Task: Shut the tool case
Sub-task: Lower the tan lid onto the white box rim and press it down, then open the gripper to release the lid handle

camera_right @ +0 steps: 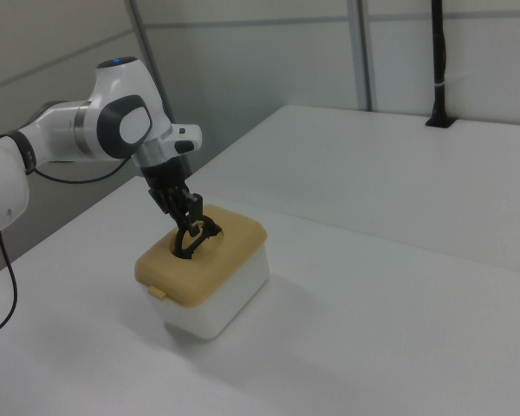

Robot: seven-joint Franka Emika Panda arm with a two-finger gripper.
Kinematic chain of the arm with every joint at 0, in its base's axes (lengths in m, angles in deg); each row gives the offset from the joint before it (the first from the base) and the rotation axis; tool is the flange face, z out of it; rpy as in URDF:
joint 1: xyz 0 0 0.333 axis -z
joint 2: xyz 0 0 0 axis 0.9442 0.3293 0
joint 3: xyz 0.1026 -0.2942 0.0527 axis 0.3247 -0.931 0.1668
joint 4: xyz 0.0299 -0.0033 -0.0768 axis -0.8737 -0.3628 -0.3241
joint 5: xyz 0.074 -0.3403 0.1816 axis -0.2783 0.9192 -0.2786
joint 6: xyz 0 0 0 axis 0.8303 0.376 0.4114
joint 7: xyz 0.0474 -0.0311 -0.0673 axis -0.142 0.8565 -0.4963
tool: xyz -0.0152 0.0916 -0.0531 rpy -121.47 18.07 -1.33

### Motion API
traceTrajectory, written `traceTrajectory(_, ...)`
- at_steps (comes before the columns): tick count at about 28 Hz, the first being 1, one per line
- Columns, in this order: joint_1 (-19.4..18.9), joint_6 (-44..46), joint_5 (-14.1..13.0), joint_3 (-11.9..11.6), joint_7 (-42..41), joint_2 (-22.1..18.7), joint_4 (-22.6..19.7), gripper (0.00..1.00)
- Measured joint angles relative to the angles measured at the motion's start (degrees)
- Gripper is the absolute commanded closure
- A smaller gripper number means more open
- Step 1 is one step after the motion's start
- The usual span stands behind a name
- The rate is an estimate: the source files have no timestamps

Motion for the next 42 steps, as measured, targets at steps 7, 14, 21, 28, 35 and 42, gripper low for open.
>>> traceTrajectory(7,-0.8,0.0,1.5,0.1,1.3,0.0,0.1,0.0)
traceTrajectory(14,-1.5,0.0,1.8,0.4,1.9,0.1,0.1,0.0)
traceTrajectory(21,-1.5,2.9,1.8,0.5,1.7,-0.2,0.5,0.0)
traceTrajectory(28,-1.3,8.3,2.1,0.5,-1.7,-2.6,1.3,0.0)
traceTrajectory(35,0.8,12.0,2.3,0.4,-3.4,-6.9,1.4,0.0)
traceTrajectory(42,5.6,17.0,2.7,0.4,-10.6,-10.6,1.4,0.0)
